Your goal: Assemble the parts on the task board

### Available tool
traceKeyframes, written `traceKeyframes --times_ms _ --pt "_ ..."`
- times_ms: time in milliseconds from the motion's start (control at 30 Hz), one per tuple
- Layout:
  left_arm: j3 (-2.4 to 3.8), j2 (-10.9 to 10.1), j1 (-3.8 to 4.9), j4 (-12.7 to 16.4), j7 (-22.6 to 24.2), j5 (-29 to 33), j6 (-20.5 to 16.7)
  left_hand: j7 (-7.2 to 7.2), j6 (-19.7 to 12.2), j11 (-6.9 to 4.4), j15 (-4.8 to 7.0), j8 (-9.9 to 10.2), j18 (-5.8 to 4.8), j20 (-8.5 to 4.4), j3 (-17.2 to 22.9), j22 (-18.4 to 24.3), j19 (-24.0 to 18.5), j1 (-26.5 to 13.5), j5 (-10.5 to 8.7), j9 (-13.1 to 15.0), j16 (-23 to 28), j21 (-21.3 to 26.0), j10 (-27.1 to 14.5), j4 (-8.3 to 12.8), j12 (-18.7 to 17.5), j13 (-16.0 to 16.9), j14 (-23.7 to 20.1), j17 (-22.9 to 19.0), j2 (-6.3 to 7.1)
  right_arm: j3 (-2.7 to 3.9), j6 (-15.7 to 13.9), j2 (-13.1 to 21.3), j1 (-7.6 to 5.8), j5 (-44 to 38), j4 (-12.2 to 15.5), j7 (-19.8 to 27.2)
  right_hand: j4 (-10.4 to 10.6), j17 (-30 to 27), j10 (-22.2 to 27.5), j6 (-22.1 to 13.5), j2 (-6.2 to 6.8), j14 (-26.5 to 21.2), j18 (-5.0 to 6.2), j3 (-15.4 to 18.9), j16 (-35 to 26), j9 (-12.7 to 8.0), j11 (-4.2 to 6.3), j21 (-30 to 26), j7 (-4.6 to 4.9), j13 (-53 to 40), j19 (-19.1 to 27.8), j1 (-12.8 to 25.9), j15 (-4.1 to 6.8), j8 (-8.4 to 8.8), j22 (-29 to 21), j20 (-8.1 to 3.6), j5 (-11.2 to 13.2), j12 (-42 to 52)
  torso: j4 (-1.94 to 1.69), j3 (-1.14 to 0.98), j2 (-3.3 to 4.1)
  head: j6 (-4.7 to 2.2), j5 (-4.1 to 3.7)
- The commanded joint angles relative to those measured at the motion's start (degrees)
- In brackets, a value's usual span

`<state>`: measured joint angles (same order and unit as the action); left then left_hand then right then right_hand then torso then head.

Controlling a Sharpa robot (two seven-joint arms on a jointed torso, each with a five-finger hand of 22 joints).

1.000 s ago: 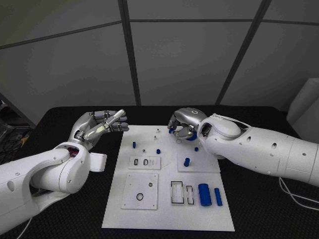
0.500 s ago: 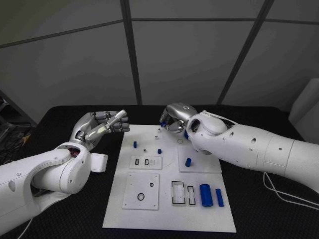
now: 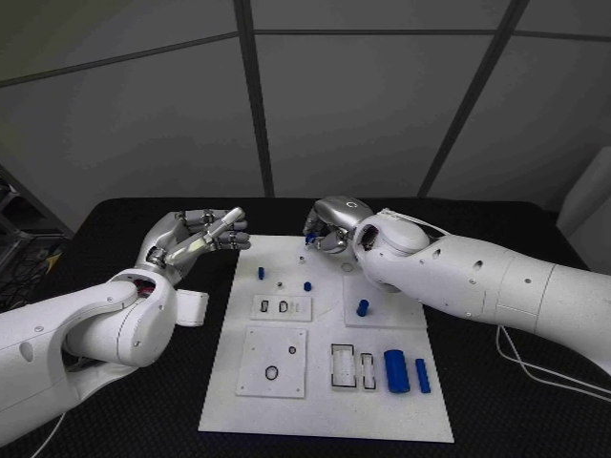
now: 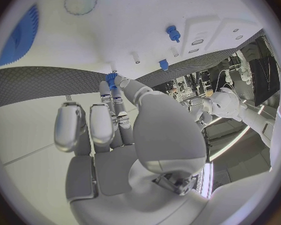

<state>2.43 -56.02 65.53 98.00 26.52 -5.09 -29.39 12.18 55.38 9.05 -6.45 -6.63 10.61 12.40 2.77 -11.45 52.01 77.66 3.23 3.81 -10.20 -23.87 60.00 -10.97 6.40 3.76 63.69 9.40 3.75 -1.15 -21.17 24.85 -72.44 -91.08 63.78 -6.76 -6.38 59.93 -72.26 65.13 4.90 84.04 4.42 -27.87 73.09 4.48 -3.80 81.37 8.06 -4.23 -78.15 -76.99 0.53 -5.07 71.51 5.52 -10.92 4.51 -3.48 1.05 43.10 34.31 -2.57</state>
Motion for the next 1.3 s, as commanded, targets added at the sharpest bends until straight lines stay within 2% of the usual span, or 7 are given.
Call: traceKeyframes --times_ms 33,433,667,833,967,1100,1300 --pt "0.06 0.0 0.09 0.2 0.2 -0.5 0.7 0.31 0.1 0.4 -0.13 0.4 -0.27 0.21 -0.2 -0.1 0.3 0.0 -0.13 0.0 0.3 -0.4 -0.1 0.1 -0.4 0.0 -0.1 0.1 -0.43 0.02 2.5 -0.2 -0.16 0.2 -0.2 0.4 0.2 -0.1 -0.2 0.1 0.31 1.6 -0.55 0.0 0.3 0.0 -0.25 0.3 0.19 -0.1 -0.1 0.1 0.06 0.16 0.0 0.1 -0.1 -0.3 -0.03 -0.04 0.01 0.1 -0.03" --pt "0.07 -0.1 0.11 0.4 0.2 -0.5 0.8 0.34 0.1 0.43 -0.16 0.4 -0.28 0.23 -0.3 -0.1 0.2 -0.1 -0.13 0.0 0.4 -0.4 -0.1 0.1 -0.4 0.0 -0.1 0.1 -0.44 -0.01 3.7 -1.5 -0.17 0.2 -1.8 0.3 0.4 -0.2 -0.1 -0.1 0.43 1.5 -0.5 0.0 0.3 0.0 -0.27 0.2 0.17 0.0 0.1 0.3 0.02 0.27 -0.1 0.15 -0.1 -0.4 -0.06 -0.03 0.09 0.07 0.02" --pt "0.07 -0.2 0.13 0.4 0.1 -0.5 0.8 0.34 0.1 0.43 -0.16 0.4 -0.28 0.23 -0.3 -0.1 0.2 -0.1 -0.13 0.0 0.4 -0.4 -0.1 0.1 -0.4 0.0 -0.1 0.1 -0.44 -0.02 4.2 -2.4 -0.17 0.2 -3.1 0.1 0.8 -0.9 1.4 -1.3 0.96 1.3 -0.32 -0.1 0.1 -0.3 -0.65 -0.1 0.43 0.2 0.9 0.8 -0.27 1.08 -0.9 0.38 0.0 -1.0 -0.01 -0.02 0.12 0.13 0.1" --pt "0.08 -0.2 0.14 0.4 0.1 -0.5 0.9 0.34 0.1 0.43 -0.16 0.4 -0.28 0.23 -0.3 -0.1 0.2 -0.1 -0.13 0.0 0.4 -0.4 -0.1 0.1 -0.4 0.0 -0.1 0.1 -0.44 -0.03 4.8 -2.7 -0.17 0.2 -3.5 0.1 1.4 -3.6 5.7 -3.9 2.07 0.5 0.27 -0.3 -1.4 -0.7 -1.6 -1.4 1.21 0.7 3.1 1.6 -1.16 1.62 -3.7 1.0 0.1 -1.1 0.0 -0.03 0.13 0.09 0.12" --pt "0.08 -0.2 0.14 0.4 0.0 -0.5 0.9 0.36 0.1 0.45 -0.18 0.4 -0.28 0.24 -0.3 -0.1 0.2 -0.1 -0.13 0.0 0.4 -0.4 -0.1 0.2 -0.5 0.0 -0.2 0.1 -0.45 -0.04 4.2 -2.6 -0.17 0.2 -3.3 0.3 1.7 -8.6 11.3 -7.8 3.39 -0.9 1.41 0.2 -4.5 -0.8 -2.33 -4.2 1.03 0.7 6.8 2.0 -1.73 1.53 -9.0 1.66 -0.1 -0.8 0.1 -0.07 0.1 0.04 0.17" --pt "0.08 -0.3 0.14 0.4 0.0 -0.4 1.0 0.38 0.1 0.47 -0.2 0.5 -0.29 0.25 -0.3 -0.1 0.2 -0.1 -0.13 0.0 0.5 -0.4 -0.1 0.2 -0.5 0.0 -0.2 0.1 -0.46 -0.04 1.7 -1.5 -0.16 0.2 -1.9 0.6 1.9 -10.5 13.8 -9.6 4.02 -1.3 1.85 1.7 -5.8 -0.7 -2.71 -5.6 0.59 0.6 8.3 1.9 -1.92 1.49 -11.3 1.99 -0.5 -0.3 0.15 -0.11 0.07 -0.03 0.19" --pt "0.08 -0.6 0.14 0.4 0.0 -0.4 1.1 0.38 0.1 0.47 -0.2 0.5 -0.29 0.25 -0.3 -0.1 0.2 -0.1 -0.13 0.0 0.5 -0.4 -0.1 0.2 -0.5 0.0 -0.2 0.1 -0.46 0.01 -2.2 3.9 -0.14 1.6 3.8 1.3 2.4 -10.5 12.5 -8.6 3.87 -1.0 1.82 2.5 -5.7 -0.4 -2.31 -5.6 0.9 0.4 7.9 1.6 -1.64 1.07 -11.1 1.83 -1.5 1.3 0.32 -0.14 -0.03 -0.29 0.26"
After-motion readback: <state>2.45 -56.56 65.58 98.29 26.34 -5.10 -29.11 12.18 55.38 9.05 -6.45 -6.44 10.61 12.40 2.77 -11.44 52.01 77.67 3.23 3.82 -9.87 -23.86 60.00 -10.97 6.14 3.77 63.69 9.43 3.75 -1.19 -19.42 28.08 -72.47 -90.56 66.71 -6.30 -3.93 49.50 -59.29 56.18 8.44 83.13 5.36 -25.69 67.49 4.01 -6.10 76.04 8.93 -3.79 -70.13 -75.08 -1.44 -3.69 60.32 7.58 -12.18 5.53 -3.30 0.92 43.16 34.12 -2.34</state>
